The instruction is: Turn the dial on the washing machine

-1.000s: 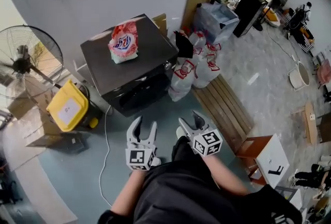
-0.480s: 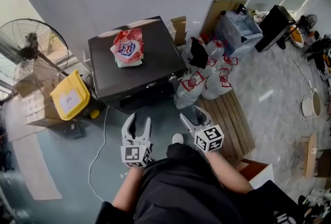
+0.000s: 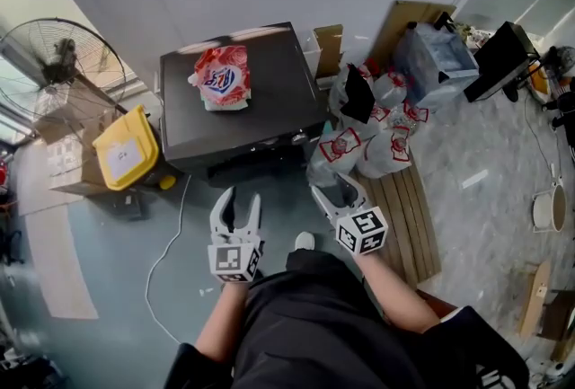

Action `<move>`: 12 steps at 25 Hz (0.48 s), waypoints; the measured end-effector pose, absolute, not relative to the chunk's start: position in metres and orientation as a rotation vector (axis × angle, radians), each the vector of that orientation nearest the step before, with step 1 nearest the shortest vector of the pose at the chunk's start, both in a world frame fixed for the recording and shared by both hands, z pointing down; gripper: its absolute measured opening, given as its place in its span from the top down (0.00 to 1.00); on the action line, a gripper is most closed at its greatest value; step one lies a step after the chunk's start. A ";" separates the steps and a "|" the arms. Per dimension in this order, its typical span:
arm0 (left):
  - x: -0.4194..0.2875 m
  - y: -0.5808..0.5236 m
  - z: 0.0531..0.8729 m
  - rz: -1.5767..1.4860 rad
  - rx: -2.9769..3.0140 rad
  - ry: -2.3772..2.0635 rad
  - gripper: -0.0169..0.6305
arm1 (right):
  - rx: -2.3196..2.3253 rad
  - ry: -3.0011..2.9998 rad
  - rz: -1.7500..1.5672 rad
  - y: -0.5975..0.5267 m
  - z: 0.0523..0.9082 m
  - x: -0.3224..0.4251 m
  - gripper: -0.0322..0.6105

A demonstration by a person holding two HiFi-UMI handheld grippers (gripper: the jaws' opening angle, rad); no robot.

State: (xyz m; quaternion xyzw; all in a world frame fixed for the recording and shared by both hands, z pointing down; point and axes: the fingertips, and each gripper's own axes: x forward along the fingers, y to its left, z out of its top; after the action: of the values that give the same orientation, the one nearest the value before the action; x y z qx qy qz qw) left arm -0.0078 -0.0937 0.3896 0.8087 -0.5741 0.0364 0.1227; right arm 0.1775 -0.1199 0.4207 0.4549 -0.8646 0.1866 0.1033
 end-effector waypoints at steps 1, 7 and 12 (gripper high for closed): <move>-0.005 -0.095 0.391 0.109 2.355 -1.680 0.68 | 1.338 -2.554 0.551 -0.123 0.422 0.180 0.61; 0.007 -0.097 0.399 0.131 2.322 -1.713 0.68 | 1.297 -2.573 0.554 -0.130 0.429 0.188 0.61; 0.012 -0.098 0.413 0.132 2.287 -1.724 0.68 | 1.275 -2.562 0.561 -0.136 0.446 0.193 0.61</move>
State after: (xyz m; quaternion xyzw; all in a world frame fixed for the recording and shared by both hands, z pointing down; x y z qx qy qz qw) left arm 0.0121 -0.0978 0.4135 0.7901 -0.5958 0.0456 0.1369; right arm 0.1926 -0.1360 0.4459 0.4346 -0.8729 0.1911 0.1123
